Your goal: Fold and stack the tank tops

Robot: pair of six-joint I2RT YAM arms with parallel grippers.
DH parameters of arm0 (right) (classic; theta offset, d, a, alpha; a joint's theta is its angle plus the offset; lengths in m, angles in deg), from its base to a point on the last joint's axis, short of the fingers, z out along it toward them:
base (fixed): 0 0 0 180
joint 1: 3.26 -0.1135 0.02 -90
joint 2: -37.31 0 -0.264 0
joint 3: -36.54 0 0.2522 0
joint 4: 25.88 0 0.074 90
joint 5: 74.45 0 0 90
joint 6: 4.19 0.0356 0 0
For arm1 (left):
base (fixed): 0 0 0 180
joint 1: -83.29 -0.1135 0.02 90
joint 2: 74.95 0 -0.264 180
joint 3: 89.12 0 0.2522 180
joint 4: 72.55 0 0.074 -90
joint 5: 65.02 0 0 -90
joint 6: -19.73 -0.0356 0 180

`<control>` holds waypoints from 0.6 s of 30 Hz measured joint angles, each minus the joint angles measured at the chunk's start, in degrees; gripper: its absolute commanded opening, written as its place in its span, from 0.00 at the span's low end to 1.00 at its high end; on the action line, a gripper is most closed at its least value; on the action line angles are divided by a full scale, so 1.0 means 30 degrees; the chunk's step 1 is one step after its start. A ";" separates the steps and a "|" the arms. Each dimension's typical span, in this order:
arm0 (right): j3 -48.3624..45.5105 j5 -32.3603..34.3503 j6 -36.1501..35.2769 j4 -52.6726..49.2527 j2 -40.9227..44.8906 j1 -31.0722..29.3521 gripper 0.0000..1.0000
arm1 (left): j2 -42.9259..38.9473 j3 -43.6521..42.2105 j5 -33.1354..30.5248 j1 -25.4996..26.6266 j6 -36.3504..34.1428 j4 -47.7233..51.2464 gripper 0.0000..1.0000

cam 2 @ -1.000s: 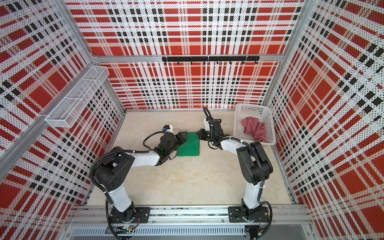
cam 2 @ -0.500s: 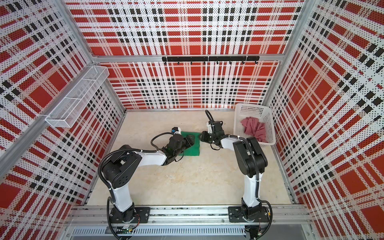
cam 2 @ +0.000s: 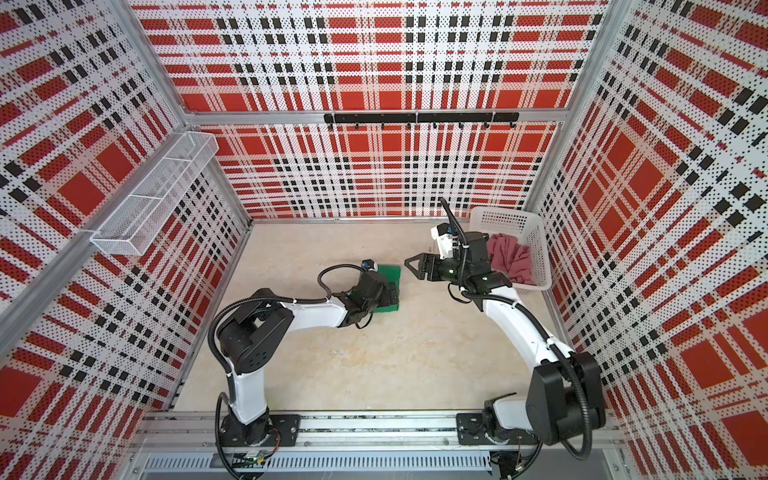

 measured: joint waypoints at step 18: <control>-0.0277 -0.0240 -0.0699 -0.0962 0.1392 0.1421 0.82 | 0.2004 0.3402 0.0291 -0.3330 -0.2922 0.2477 0.91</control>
